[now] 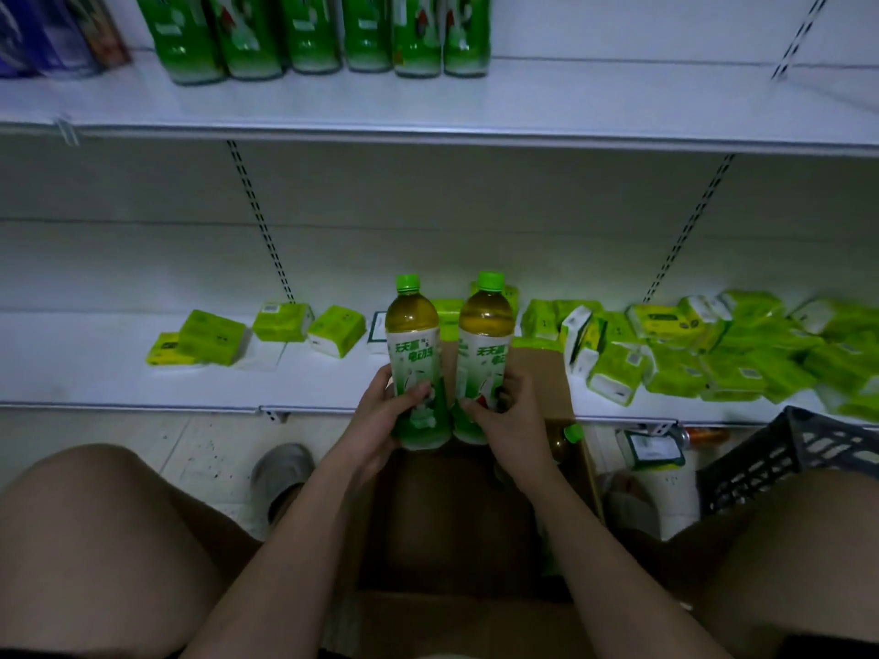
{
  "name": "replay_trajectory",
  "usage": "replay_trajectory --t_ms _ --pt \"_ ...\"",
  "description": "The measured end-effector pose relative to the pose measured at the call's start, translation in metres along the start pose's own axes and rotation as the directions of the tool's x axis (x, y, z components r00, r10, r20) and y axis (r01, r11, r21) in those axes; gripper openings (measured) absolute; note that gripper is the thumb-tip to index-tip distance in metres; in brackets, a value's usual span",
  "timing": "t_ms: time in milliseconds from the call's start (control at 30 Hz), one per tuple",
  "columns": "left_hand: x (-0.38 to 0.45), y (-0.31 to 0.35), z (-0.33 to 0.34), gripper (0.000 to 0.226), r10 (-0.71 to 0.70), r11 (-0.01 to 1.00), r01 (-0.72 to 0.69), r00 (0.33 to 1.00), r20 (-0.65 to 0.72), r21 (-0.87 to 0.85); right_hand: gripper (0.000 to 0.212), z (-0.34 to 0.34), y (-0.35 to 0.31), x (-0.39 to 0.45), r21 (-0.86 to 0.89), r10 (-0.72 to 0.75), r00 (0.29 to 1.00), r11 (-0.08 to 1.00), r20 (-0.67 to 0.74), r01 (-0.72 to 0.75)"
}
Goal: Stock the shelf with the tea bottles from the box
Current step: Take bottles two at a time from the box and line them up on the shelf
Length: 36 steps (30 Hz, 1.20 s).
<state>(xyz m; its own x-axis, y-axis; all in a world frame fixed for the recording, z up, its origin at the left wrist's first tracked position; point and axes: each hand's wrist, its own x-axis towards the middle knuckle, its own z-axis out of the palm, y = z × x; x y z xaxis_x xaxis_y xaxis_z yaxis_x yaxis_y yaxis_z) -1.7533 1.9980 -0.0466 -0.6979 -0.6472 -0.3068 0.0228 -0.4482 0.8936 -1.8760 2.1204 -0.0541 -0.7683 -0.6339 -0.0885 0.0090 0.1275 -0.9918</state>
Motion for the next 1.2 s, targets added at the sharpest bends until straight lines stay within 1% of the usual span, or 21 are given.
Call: replay_trajectory --t_ms 167,300,333,433,467,567,633,733,800,900,967,1100,1200 --pt "-0.011 0.049 0.008 0.053 0.126 0.991 -0.129 0.986 0.105 0.029 0.055 0.003 -0.047 0.001 0.045 -0.147 0.989 0.988 -0.035 0.148" --pt "-0.012 0.098 0.012 0.055 0.221 0.974 -0.225 0.962 0.157 0.009 0.060 0.003 -0.096 0.002 0.028 -0.242 0.968 0.969 -0.066 0.245" --pt "-0.012 0.113 0.013 0.058 0.251 0.967 -0.256 0.952 0.175 0.004 0.063 0.003 -0.108 0.005 0.026 -0.267 0.961 0.963 -0.075 0.269" --pt "-0.016 0.166 0.020 0.078 0.360 0.931 -0.366 0.909 0.208 -0.010 0.066 0.006 -0.149 0.016 0.027 -0.334 0.939 0.941 -0.080 0.337" --pt "-0.016 0.183 0.023 0.077 0.401 0.913 -0.408 0.893 0.203 -0.010 0.064 0.007 -0.165 0.019 0.039 -0.360 0.930 0.931 -0.070 0.363" --pt "-0.016 0.235 0.033 0.056 0.493 0.867 -0.499 0.851 0.182 -0.019 0.060 0.010 -0.210 0.030 0.074 -0.443 0.895 0.892 -0.051 0.446" --pt "-0.014 0.265 0.038 0.054 0.530 0.845 -0.534 0.830 0.173 -0.023 0.058 0.013 -0.235 0.038 0.067 -0.489 0.871 0.869 -0.043 0.491" --pt "-0.006 0.301 0.039 0.056 0.568 0.819 -0.574 0.809 0.148 -0.007 0.059 0.017 -0.267 0.052 0.011 -0.520 0.854 0.854 -0.017 0.520" --pt "-0.001 0.318 0.039 0.055 0.584 0.808 -0.589 0.804 0.112 0.019 0.062 0.020 -0.285 0.061 -0.069 -0.533 0.846 0.844 -0.002 0.532" --pt "0.009 0.333 0.037 0.053 0.587 0.807 -0.589 0.808 0.056 0.046 0.063 0.025 -0.304 0.074 -0.182 -0.553 0.833 0.818 0.011 0.545" --pt "0.019 0.337 0.034 0.054 0.580 0.812 -0.581 0.814 0.041 0.055 0.064 0.030 -0.310 0.083 -0.227 -0.550 0.835 0.810 0.025 0.541" --pt "0.038 0.338 0.027 0.056 0.556 0.827 -0.556 0.831 0.032 0.083 0.062 0.043 -0.311 0.100 -0.247 -0.520 0.853 0.823 0.036 0.512" --pt "0.051 0.338 0.022 0.057 0.547 0.826 -0.547 0.836 0.046 0.135 0.063 0.055 -0.312 0.115 -0.213 -0.493 0.869 0.847 0.023 0.487"
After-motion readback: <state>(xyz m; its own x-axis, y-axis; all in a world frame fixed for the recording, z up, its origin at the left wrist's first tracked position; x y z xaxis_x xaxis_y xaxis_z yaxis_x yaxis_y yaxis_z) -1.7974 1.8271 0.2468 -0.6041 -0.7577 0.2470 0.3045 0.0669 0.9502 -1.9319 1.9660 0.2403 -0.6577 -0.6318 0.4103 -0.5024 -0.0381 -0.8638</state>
